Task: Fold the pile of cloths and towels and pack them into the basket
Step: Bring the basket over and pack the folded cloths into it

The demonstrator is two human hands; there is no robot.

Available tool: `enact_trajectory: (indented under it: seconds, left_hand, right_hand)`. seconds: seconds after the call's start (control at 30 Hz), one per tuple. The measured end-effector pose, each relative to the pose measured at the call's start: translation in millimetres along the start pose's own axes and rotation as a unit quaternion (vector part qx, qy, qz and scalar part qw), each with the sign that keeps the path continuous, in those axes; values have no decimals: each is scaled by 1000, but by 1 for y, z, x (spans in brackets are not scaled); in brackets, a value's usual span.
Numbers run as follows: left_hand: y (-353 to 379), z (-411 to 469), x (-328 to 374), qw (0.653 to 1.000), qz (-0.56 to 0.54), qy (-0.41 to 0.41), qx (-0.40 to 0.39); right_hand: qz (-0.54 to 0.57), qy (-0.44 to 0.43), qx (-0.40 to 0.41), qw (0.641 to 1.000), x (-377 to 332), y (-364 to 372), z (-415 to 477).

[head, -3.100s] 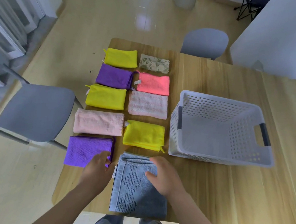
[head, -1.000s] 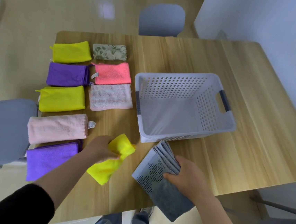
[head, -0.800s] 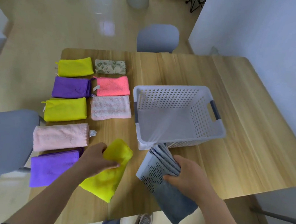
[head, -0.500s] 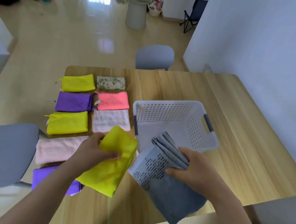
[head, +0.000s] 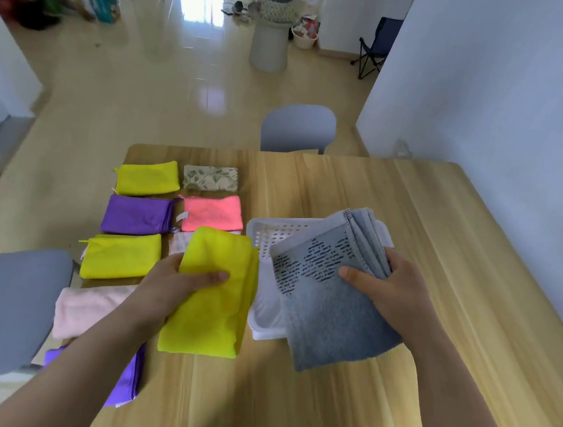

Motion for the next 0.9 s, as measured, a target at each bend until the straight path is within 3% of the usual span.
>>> enact_trajectory:
  seconds: [0.17,0.47,0.63,0.8,0.9]
  left_hand:
    - [18,13,0,997,-46,-8,53]
    - [29,32,-16,989,-86,-25,116]
    - [31,36,-27,988,-84,-35,122]
    - [29,36,-29,988,-83,-47,117]
    - [26,39,-31,988,-85,-55,119]
  right_hand:
    - [22,31,-6,999,12,11,57]
    - [54,91,-95,990,59,69,102]
    - [87,137,-126,979,87,94,101]
    - [118,126,-163,971,86,104,110]
    - [73,128,-180,972,99,111,120]
Point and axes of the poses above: each hand's wrist, its own z-axis towards the middle knuckle, its own y-axis out of the palm, x = y × z, the point moved 1 cm from there along z, towards the middle knuckle, and after that the axes turned 8 degrees about -z, right-handed, at the moved point
